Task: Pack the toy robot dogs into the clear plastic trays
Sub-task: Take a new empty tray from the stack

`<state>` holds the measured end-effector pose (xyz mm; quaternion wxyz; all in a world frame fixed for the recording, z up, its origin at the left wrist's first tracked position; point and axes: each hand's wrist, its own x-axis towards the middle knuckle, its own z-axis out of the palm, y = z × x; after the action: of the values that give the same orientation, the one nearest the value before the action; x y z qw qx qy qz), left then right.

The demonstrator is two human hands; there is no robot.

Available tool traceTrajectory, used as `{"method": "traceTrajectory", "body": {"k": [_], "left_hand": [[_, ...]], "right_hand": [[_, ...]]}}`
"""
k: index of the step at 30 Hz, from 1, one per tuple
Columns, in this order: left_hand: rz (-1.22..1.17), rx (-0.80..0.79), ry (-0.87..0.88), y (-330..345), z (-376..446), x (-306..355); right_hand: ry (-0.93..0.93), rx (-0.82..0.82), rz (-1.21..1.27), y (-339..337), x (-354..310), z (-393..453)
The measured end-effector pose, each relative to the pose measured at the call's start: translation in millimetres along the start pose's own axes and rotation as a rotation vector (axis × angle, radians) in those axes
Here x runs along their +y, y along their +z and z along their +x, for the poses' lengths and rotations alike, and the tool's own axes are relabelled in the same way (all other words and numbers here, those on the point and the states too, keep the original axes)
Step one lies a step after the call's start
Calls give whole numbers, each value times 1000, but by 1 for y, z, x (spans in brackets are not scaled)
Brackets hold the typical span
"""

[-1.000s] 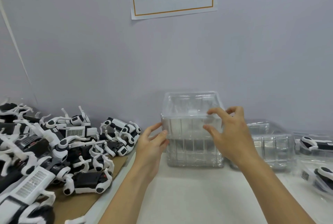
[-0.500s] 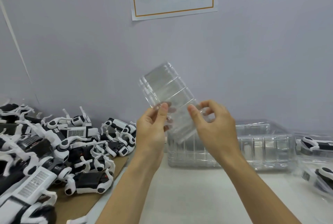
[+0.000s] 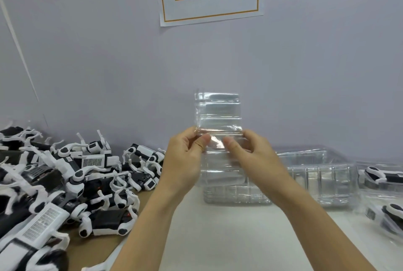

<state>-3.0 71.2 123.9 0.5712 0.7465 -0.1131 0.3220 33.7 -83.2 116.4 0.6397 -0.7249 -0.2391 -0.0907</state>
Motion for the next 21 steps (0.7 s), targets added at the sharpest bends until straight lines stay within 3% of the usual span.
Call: {"method": "traceTrajectory", "body": {"k": [3, 8, 15, 21], "left_hand": [[-99, -38, -16, 0, -1, 3], [-264, -43, -90, -2, -1, 9], [-393, -72, -147, -4, -2, 2], [-314, -150, -94, -9, 0, -5]], "right_hand": [[22, 8, 251, 7, 0, 0], [1, -48, 451, 6, -2, 0], [-1, -48, 482, 3, -1, 2], [6, -30, 505, 0, -2, 2]]}}
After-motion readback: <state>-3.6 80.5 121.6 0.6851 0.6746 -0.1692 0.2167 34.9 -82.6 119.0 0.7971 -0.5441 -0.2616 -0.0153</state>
